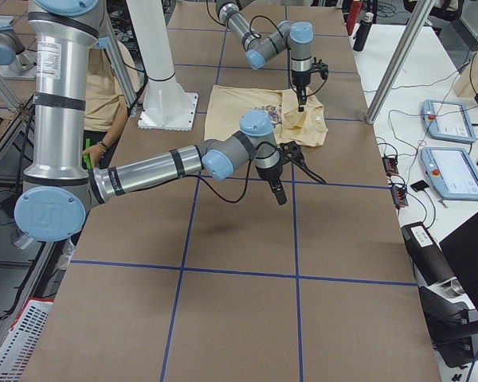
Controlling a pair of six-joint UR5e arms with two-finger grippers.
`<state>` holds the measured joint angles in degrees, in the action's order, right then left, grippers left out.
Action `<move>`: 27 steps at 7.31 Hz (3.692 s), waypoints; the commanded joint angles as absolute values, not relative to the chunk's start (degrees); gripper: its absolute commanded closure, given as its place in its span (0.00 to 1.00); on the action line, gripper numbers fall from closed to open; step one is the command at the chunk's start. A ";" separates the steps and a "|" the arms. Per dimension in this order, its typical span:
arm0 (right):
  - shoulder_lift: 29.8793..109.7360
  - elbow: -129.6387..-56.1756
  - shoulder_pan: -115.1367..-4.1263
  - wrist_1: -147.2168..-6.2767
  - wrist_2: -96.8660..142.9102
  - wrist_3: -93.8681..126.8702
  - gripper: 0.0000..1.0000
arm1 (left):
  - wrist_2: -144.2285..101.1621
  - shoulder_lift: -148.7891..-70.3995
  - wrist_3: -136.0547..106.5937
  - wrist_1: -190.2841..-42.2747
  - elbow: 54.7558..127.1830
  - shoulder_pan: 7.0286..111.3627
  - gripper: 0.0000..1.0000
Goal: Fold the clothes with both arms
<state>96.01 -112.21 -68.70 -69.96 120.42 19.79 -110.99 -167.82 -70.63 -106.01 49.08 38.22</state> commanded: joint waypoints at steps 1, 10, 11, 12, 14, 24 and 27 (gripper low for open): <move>95.98 -112.32 -68.73 -69.96 120.41 19.86 0.00 | -110.39 -164.28 -68.99 -106.26 49.22 39.46 1.00; 94.84 -113.63 -68.21 -69.70 120.58 26.50 0.00 | -108.72 -139.10 -53.36 -106.97 76.66 42.36 0.00; 94.83 -116.08 -66.03 -69.78 120.67 31.33 0.00 | -108.81 -132.00 -52.83 -106.96 85.69 42.36 0.00; 94.83 -119.15 -61.83 -69.87 120.15 39.64 0.00 | -108.81 -124.79 -52.82 -106.79 95.44 42.19 0.00; 95.62 -125.21 -49.90 -69.96 113.17 55.03 0.00 | -108.55 -115.10 -53.61 -106.70 108.05 39.83 0.00; 92.86 -133.59 -7.03 -81.95 76.38 91.58 0.02 | -93.52 -102.31 -74.18 -107.49 115.49 12.93 0.31; 83.59 -133.33 -6.77 -93.86 76.29 91.84 0.01 | -93.34 -100.72 -76.98 -107.49 115.49 9.94 0.36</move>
